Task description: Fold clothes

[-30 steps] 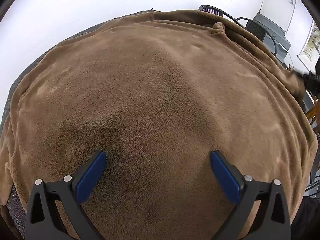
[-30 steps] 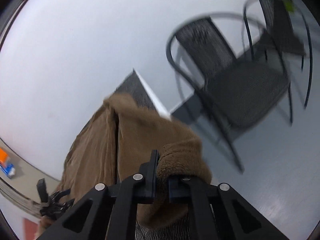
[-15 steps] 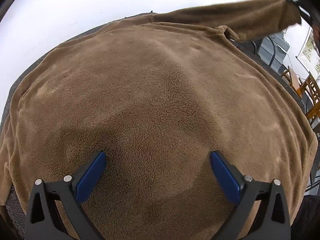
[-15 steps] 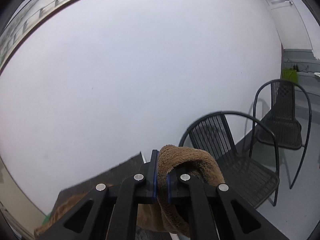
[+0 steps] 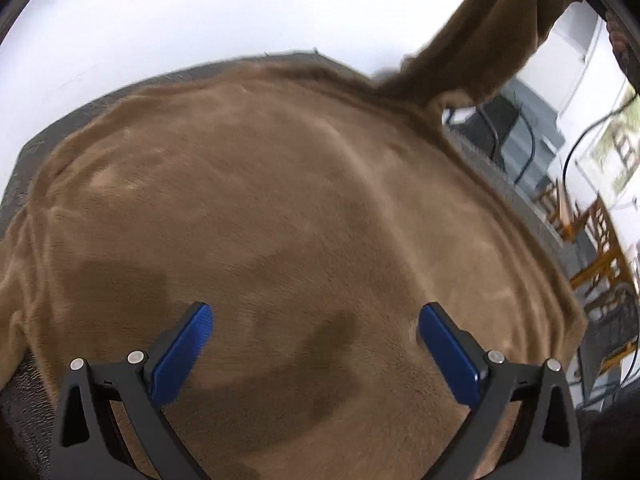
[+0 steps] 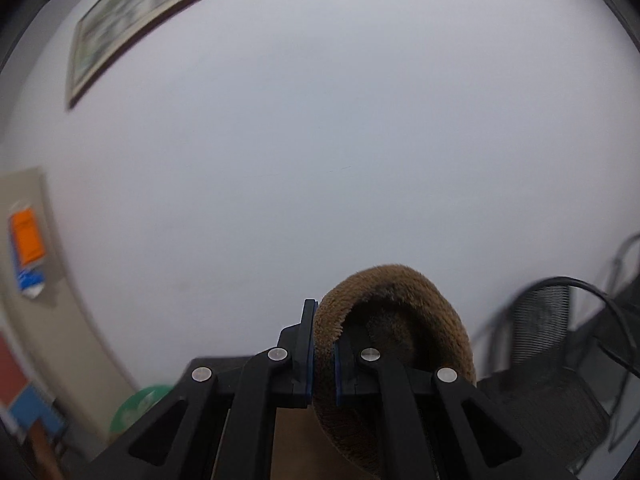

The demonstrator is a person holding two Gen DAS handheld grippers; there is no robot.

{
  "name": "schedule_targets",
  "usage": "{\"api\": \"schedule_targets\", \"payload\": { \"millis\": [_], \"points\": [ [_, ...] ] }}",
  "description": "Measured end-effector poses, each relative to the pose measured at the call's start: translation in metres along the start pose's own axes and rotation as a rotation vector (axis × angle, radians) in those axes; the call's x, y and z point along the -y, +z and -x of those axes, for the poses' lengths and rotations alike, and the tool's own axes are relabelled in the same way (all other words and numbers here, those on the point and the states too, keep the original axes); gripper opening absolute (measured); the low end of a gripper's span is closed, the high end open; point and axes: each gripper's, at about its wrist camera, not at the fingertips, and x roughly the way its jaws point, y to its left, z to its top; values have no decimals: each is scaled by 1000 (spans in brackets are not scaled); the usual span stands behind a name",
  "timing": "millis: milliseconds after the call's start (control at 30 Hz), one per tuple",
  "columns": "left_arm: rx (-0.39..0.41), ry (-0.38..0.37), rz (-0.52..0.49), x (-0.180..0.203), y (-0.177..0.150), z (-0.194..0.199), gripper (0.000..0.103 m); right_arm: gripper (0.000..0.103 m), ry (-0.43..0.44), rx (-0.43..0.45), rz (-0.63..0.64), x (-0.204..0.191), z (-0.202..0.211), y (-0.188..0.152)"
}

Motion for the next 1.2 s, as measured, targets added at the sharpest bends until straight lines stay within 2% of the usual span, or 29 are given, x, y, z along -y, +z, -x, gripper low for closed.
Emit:
{"api": "schedule_targets", "payload": {
  "millis": [133, 200, 333, 400, 433, 467, 533, 633, 767, 800, 933, 1000, 1100, 1200],
  "points": [
    [55, 1, 66, -28, -4, 23, 103, 7, 142, -108, 112, -80, -33, -25],
    [70, -1, 106, -43, -7, 28, 103, 7, 208, -186, 161, -119, -51, -48],
    [81, -10, 199, -69, -21, 39, 103, 9, 305, -354, 231, -170, -90, -98],
    [78, -18, 239, -78, -26, 39, 103, 20, 340, -449, 285, -187, -113, -122],
    [77, -22, 260, -82, -28, 39, 103, 36, 353, -495, 297, -191, -124, -132],
    [75, -27, 280, -87, -31, 39, 103, 60, 367, -543, 301, -196, -131, -146],
    [73, -35, 320, -96, -36, 39, 103, 80, 390, -617, 313, -202, -143, -167],
    [71, -34, 349, -103, -40, 39, 103, 80, 430, -662, 313, -208, -144, -186],
    [58, -42, 378, -108, -42, 38, 103, 80, 580, -722, 176, -190, -151, -193],
    [56, -40, 384, -109, -42, 38, 103, 80, 590, -717, 159, -185, -149, -196],
    [52, -29, 407, -112, -42, 37, 103, 80, 478, -657, 199, -167, -142, -200],
    [55, -17, 402, -109, -40, 39, 103, 80, 412, -656, 171, -152, -146, -208],
    [56, 31, 325, -91, -33, 40, 103, 80, 321, -668, 86, -119, -155, -225],
    [45, 72, 213, -64, -21, 37, 103, 80, 268, -680, -4, -83, -159, -237]
  ]
}}
